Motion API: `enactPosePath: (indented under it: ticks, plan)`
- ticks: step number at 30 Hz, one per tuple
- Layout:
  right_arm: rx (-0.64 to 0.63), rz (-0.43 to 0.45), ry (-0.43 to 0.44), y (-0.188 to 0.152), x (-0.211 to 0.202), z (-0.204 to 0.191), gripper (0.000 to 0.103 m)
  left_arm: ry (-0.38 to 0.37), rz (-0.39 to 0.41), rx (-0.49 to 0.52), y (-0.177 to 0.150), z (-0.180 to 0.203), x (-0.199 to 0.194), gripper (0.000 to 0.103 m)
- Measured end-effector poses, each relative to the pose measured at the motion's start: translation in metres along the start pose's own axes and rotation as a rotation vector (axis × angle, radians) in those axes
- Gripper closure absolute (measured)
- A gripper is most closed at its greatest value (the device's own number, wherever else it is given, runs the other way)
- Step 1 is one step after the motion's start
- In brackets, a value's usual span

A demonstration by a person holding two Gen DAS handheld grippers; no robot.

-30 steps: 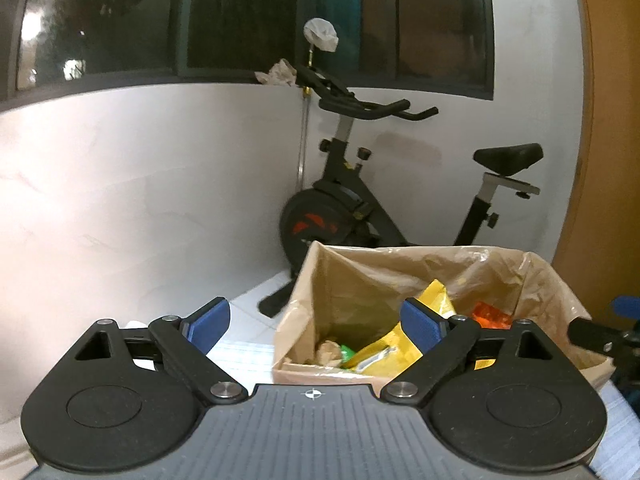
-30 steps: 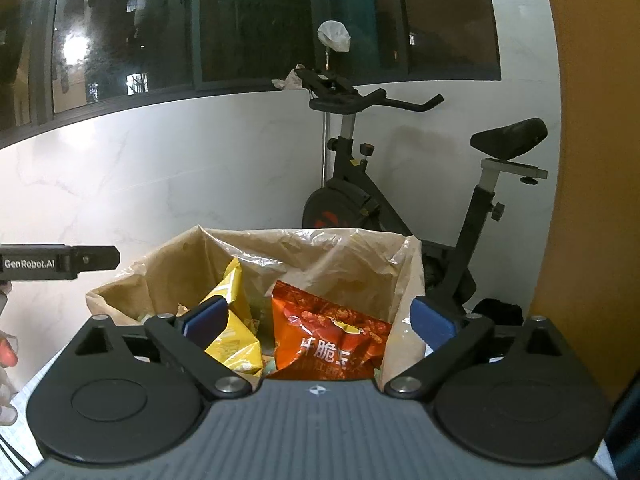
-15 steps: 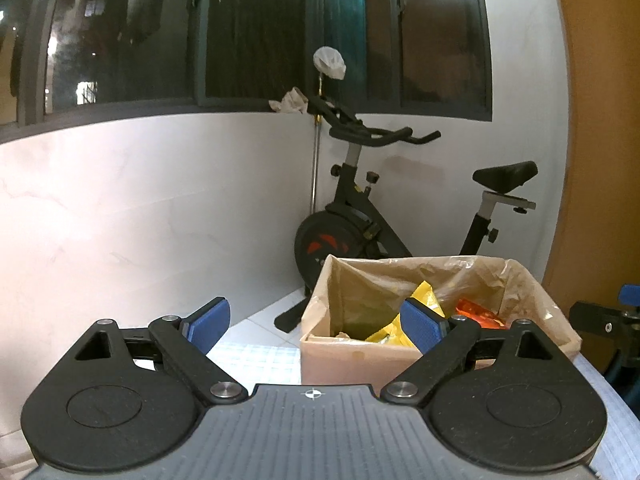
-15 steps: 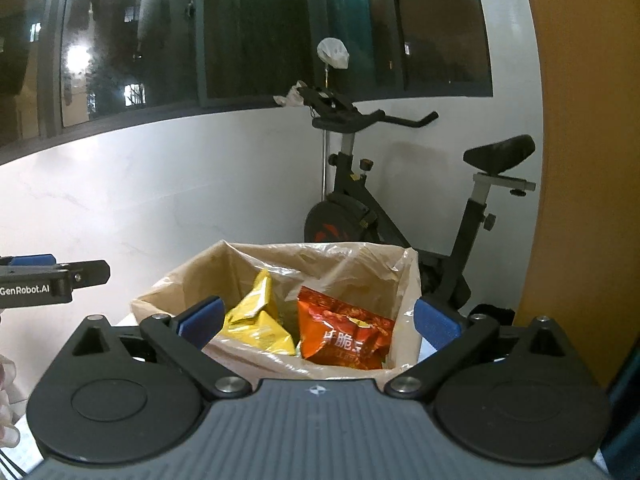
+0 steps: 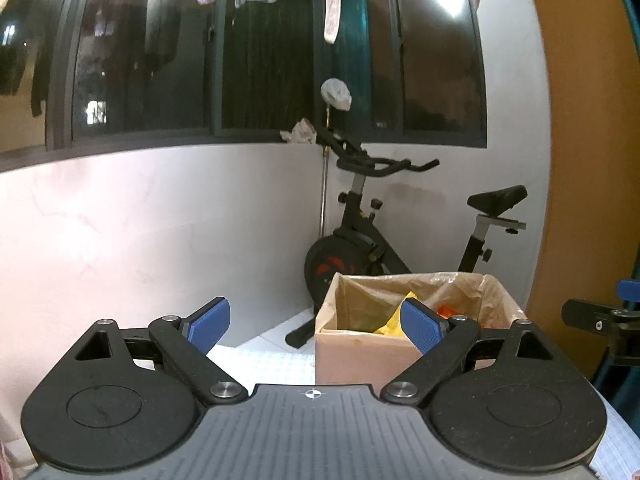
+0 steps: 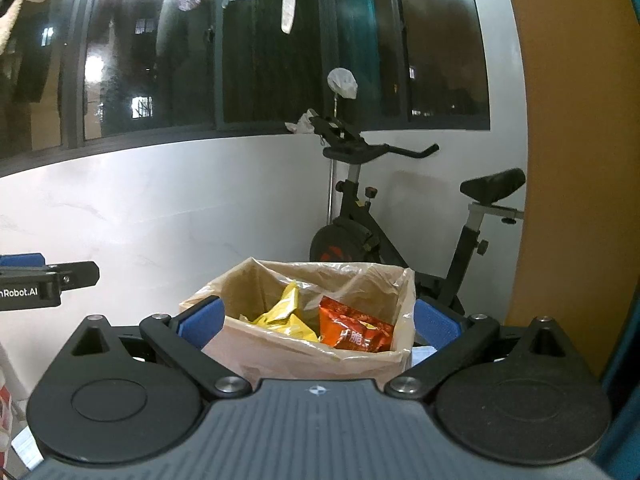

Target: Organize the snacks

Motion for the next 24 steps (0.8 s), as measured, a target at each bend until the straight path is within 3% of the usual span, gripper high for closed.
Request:
enactPosePath:
  ticks: [8, 24]
  plan:
    - [0.026, 0.032, 0.004, 0.002, -0.033, -0.010, 0.000, 0.000, 0.022, -0.010, 0.005, -0.005, -0.026, 0.009]
    - [0.049, 0.052, -0.004, 0.003, -0.062, -0.012, 0.000, -0.007, 0.022, -0.018, -0.001, -0.005, -0.035, 0.009]
Point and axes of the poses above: each gripper's, at about its wrist camera, not at the fingertips, and x roughly the way its jaws point, z to its right, y to its top, the point moved 5 cm from there along x, roughly the way its jaws point
